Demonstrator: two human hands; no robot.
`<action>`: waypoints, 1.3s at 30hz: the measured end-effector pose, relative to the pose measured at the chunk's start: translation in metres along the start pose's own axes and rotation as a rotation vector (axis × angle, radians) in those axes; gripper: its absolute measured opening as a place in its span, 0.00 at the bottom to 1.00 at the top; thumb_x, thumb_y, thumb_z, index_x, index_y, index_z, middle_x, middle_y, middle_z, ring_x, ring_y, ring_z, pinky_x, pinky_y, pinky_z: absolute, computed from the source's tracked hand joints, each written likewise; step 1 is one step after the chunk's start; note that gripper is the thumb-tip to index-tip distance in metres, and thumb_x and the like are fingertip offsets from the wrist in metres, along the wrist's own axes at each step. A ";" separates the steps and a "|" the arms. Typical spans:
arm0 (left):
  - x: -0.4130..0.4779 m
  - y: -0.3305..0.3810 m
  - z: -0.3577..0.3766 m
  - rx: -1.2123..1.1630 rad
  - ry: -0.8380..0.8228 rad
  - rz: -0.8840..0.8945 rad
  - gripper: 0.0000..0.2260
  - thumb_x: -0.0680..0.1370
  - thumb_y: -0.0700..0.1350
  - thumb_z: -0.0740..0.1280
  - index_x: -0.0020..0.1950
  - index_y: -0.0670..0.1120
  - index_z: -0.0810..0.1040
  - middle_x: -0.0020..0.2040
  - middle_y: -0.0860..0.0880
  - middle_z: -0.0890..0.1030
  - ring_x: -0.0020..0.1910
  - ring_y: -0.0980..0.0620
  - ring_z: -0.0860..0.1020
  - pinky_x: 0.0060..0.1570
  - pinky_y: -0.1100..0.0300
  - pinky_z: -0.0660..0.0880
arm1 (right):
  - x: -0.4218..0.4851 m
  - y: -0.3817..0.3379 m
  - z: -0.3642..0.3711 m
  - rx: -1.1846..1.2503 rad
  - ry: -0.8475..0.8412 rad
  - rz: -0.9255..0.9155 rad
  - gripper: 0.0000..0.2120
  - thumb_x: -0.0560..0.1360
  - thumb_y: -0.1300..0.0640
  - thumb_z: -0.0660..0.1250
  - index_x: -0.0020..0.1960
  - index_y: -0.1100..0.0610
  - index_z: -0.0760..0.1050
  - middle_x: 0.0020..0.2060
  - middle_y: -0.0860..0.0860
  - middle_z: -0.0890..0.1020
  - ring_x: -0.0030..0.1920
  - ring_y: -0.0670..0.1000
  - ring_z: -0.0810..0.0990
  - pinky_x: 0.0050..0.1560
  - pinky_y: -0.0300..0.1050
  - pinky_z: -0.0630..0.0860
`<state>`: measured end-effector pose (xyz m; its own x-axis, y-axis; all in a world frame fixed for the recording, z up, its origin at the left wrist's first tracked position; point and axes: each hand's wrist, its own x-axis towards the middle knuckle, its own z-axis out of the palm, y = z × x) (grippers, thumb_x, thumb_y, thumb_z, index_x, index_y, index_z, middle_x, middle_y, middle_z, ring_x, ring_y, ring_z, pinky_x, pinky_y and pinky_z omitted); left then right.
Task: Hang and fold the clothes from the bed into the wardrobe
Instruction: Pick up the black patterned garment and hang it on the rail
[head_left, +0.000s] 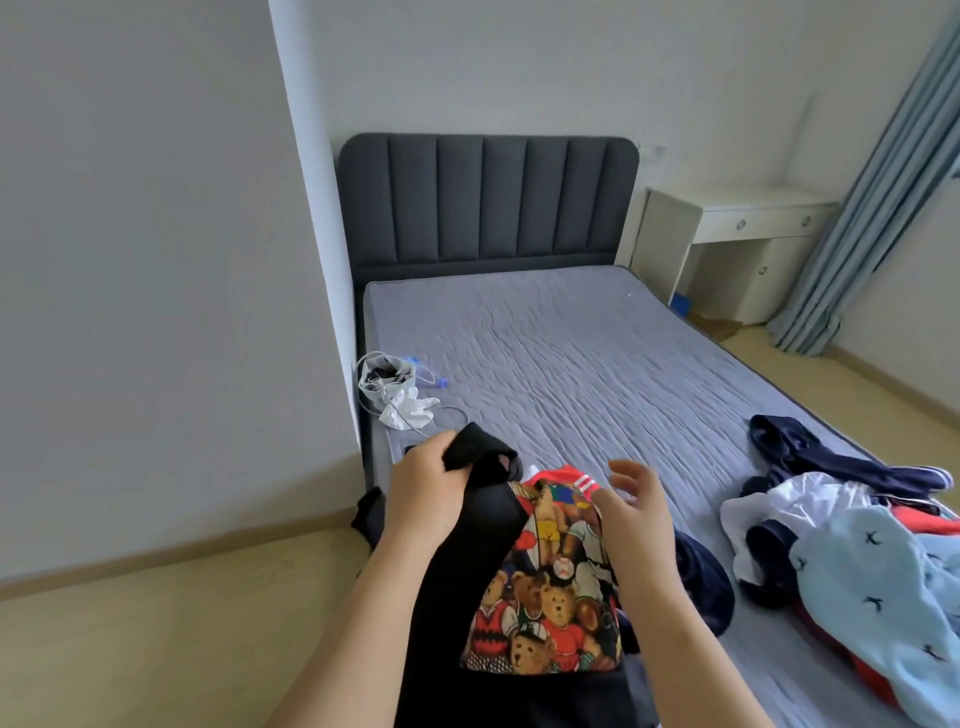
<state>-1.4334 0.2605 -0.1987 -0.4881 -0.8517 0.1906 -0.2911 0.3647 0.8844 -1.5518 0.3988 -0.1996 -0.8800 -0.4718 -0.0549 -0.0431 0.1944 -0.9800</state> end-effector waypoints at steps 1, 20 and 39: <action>0.001 0.004 -0.002 0.018 -0.032 0.030 0.07 0.75 0.43 0.67 0.44 0.56 0.80 0.37 0.59 0.80 0.42 0.56 0.78 0.41 0.62 0.72 | 0.000 -0.006 0.003 -0.006 -0.084 -0.091 0.18 0.72 0.63 0.67 0.57 0.46 0.68 0.51 0.42 0.73 0.47 0.43 0.74 0.40 0.35 0.69; 0.005 0.013 -0.017 0.143 -0.390 0.070 0.04 0.75 0.47 0.65 0.42 0.50 0.77 0.37 0.53 0.79 0.40 0.55 0.77 0.42 0.61 0.70 | 0.005 -0.040 0.020 0.180 -0.197 -0.259 0.14 0.76 0.65 0.61 0.39 0.50 0.76 0.30 0.40 0.80 0.32 0.37 0.76 0.32 0.30 0.72; 0.010 0.027 -0.016 0.204 -0.355 0.169 0.03 0.73 0.50 0.68 0.46 0.58 0.78 0.39 0.60 0.78 0.45 0.58 0.77 0.43 0.62 0.70 | 0.012 -0.058 0.001 -0.075 0.000 -0.450 0.10 0.73 0.55 0.68 0.34 0.47 0.75 0.29 0.42 0.79 0.32 0.38 0.75 0.30 0.31 0.68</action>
<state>-1.4334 0.2560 -0.1660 -0.7845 -0.6051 0.1356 -0.3220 0.5845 0.7448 -1.5592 0.3814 -0.1440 -0.7662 -0.5233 0.3731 -0.4550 0.0317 -0.8899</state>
